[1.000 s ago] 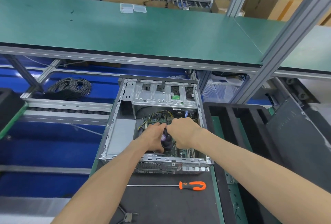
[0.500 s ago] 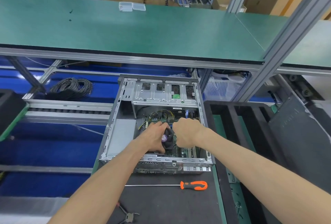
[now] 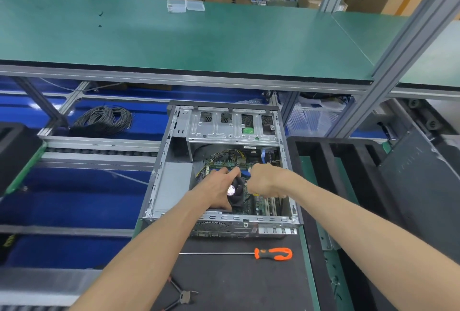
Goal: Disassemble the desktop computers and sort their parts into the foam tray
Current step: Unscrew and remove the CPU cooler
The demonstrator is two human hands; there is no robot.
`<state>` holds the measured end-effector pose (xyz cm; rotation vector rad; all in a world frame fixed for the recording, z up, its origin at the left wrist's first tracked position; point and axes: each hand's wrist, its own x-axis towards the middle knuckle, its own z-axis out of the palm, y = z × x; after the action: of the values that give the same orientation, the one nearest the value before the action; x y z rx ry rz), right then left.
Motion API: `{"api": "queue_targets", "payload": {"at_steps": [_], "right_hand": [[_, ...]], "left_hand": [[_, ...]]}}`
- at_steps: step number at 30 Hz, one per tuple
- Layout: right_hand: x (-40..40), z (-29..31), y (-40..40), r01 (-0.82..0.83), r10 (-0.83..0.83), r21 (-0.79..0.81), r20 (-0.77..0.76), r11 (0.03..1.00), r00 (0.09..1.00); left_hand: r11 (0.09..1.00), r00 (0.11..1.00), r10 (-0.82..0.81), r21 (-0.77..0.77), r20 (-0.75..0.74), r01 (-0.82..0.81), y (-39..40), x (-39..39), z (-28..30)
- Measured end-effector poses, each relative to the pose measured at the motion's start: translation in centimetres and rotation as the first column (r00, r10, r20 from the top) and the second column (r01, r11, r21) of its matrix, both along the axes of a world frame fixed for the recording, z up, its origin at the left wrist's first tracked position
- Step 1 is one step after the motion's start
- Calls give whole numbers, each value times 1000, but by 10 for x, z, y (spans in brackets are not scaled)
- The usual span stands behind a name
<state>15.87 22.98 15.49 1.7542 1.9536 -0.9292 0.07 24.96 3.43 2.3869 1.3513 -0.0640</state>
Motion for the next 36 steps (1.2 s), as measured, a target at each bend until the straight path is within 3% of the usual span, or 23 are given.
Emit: {"api": "queue_targets", "payload": {"at_steps": [3,5,7,8,11,13,16,22,25,28,31,36], "right_hand": [[-6,5,-10,-283,268,76,162,956,950],[-15,3,-24,-607,522,222,342,763,782],[-20,2,-29,-746,647,287,374,601,665],[-19,3,-27,-733,643,306,353,607,680],[-9,6,-12,-472,406,308,256,826,877],[-5,4,-7,-361,302,236,253,902,919],[-5,-2,-10,-394,341,228,239,890,909],[-7,5,-14,-493,461,458,188,740,867],[-7,7,-6,-447,431,491,153,748,889],[2,9,0,-333,363,510,43,793,931],[10,9,3,-104,210,491,-166,865,963],[21,2,3,212,11,455,-439,865,898]], "left_hand": [[1000,1000,-18,20,5,17,1,0,-2],[999,999,-34,17,2,34,3,1,-3],[998,998,-54,15,-30,54,4,1,-2],[999,998,-49,13,-33,49,4,1,-2],[1000,999,8,-1,31,-8,2,-2,0],[1000,999,17,5,39,-18,0,-2,2],[1000,999,8,12,38,-8,0,-2,3],[998,996,57,14,70,-58,1,-1,5],[994,987,111,10,116,-113,0,-1,7],[990,975,142,-19,170,-140,-2,-1,9],[986,960,166,-44,227,-160,-3,-1,13],[984,952,179,-53,249,-172,-3,1,14]]}}
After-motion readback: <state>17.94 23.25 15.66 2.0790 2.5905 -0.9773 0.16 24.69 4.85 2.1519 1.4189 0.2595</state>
